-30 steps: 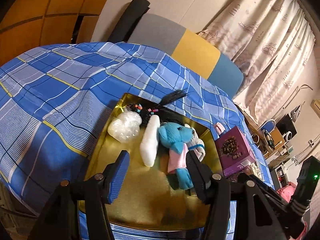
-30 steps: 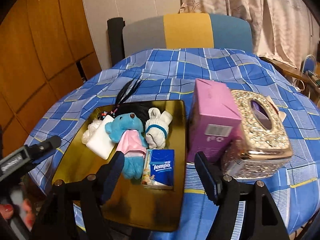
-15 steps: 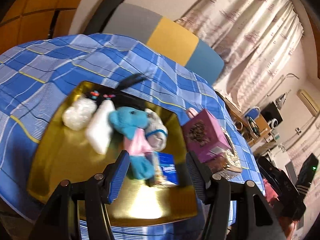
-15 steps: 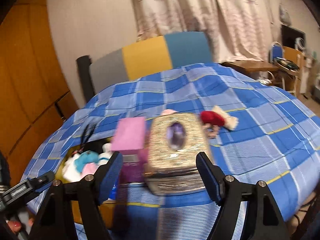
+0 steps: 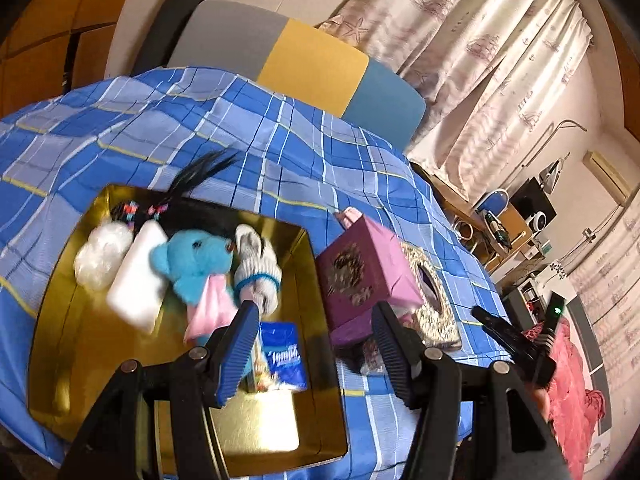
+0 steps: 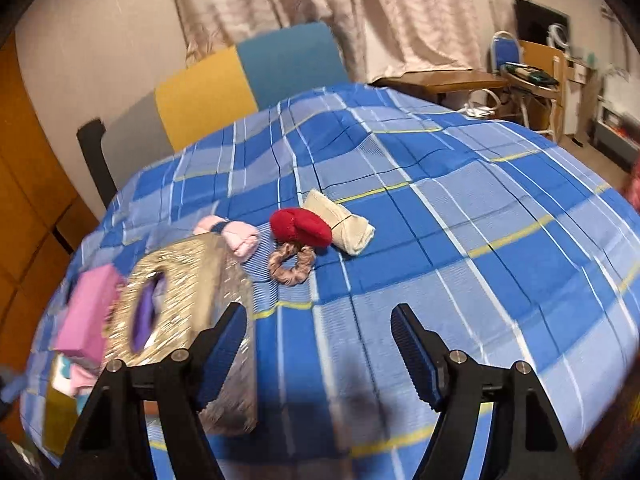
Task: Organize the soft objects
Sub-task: 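Reach the right gripper to the red fuzzy sock and grasp it, then grasp the pink rolled towel with the left gripper while the right holds the red sock, then carry the pink towel into the gold tray and open the left gripper, then lower the red sock into the gold tray and open the right gripper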
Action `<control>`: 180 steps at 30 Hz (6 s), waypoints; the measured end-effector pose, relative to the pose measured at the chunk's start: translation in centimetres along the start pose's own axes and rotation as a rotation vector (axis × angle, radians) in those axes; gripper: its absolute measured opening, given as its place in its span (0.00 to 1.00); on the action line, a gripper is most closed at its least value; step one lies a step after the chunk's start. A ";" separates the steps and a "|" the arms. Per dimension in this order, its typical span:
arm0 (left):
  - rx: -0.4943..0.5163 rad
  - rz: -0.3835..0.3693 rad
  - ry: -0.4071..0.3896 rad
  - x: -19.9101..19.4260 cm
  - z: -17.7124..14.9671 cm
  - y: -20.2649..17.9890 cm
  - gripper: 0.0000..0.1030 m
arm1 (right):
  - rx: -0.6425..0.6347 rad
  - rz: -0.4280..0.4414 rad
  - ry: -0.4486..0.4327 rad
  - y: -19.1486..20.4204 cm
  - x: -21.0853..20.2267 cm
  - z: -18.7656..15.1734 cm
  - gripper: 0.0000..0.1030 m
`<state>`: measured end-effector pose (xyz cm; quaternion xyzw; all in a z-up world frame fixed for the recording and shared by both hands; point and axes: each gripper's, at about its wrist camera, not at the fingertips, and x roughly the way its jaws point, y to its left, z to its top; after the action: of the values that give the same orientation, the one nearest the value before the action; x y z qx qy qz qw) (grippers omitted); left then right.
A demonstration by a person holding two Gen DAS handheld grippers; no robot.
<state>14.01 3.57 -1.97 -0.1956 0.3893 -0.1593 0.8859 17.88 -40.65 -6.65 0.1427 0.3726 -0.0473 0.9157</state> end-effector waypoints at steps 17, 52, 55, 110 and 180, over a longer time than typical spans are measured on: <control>0.031 0.046 0.110 4.8 8.9 -2.4 0.58 | -0.268 0.084 0.232 2.8 17.5 8.5 0.57; -0.152 -0.001 0.756 33.7 15.6 -11.1 0.64 | 0.103 0.240 -0.010 -4.9 9.9 -0.6 0.27; -0.165 -0.003 0.767 35.8 15.4 -11.9 0.65 | 0.124 0.298 -0.039 -5.3 9.6 -0.8 0.29; 0.063 -0.154 0.303 10.0 15.7 -6.6 0.47 | 0.312 0.299 -0.072 -8.7 9.8 -1.8 0.29; -0.067 0.338 -0.031 -7.8 -3.6 13.3 0.49 | -0.540 0.612 0.254 33.8 -2.6 -15.4 0.29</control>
<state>7.97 17.76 -5.56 -0.1594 0.4079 0.0079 0.8990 12.25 -3.90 -7.67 0.0065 0.4220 0.3438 0.8389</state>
